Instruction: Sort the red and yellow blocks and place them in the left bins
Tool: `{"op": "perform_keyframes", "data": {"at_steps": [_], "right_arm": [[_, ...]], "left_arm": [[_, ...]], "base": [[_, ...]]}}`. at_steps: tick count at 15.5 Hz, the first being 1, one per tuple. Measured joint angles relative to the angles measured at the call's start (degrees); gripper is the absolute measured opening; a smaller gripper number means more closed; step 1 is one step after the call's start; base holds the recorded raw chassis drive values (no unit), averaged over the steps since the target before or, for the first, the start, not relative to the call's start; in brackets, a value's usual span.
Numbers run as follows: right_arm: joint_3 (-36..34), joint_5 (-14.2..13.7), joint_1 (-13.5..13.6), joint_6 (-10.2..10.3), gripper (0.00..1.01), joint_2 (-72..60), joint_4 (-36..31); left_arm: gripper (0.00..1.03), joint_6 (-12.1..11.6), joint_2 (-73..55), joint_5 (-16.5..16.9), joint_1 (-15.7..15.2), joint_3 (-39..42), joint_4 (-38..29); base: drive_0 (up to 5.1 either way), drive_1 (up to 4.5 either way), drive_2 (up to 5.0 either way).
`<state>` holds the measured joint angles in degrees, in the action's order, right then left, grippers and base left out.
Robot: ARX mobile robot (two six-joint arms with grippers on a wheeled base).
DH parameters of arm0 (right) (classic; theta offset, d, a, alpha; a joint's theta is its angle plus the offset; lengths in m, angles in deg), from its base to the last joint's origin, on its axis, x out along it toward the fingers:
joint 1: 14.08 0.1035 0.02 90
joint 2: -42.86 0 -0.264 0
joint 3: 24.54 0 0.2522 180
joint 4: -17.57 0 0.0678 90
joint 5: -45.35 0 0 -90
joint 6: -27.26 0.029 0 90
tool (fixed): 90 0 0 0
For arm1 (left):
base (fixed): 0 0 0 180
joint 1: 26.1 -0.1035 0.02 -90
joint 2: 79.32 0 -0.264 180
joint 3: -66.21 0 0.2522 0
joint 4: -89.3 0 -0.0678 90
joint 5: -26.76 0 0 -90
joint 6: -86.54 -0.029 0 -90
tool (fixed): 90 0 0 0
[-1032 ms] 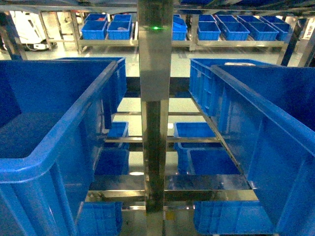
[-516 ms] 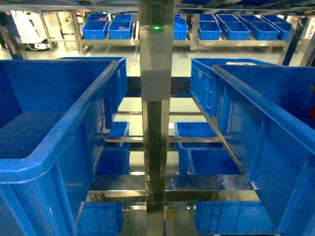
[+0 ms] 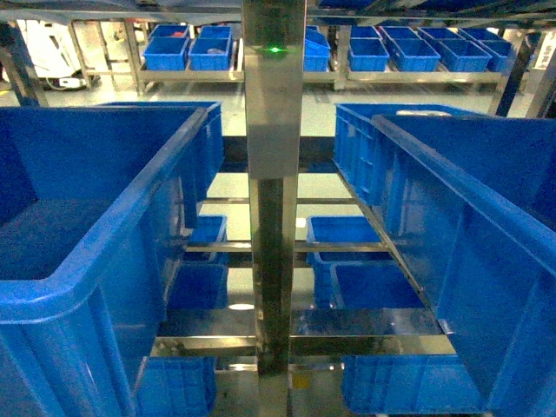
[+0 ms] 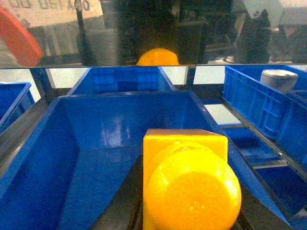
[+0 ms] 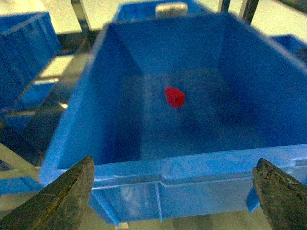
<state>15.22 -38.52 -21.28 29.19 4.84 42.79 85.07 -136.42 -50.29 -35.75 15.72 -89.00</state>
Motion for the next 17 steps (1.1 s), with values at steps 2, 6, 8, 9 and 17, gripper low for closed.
{"op": "perform_keyframes", "data": {"at_steps": [2,6,8,9,17], "right_arm": [[7.9,6.8,-3.6,0.0,0.98,16.8,15.3],[6.1,6.9,-3.7,0.0,0.98,15.7,16.0],[6.2,6.9,-3.7,0.0,0.98,15.6,16.0],[6.2,6.9,-3.7,0.0,0.98,15.6,16.0],[6.2,6.9,-3.7,0.0,0.98,15.6,16.0]], "left_arm": [[0.27,0.0,0.0,0.2,0.1,0.0,0.0],[0.27,0.0,0.0,0.2,0.1,0.0,0.4],[0.27,-2.6,-3.4,-0.5,-1.0,-0.1,8.0],[0.27,-4.1,-6.8,-1.3,-1.4,0.5,7.4],[0.27,-8.2,-12.5,-5.6,-0.5,1.0,-0.3]], "base": [[0.0,0.0,0.0],[0.0,0.0,0.0],[0.0,0.0,0.0],[0.0,0.0,0.0],[0.0,0.0,0.0]]}}
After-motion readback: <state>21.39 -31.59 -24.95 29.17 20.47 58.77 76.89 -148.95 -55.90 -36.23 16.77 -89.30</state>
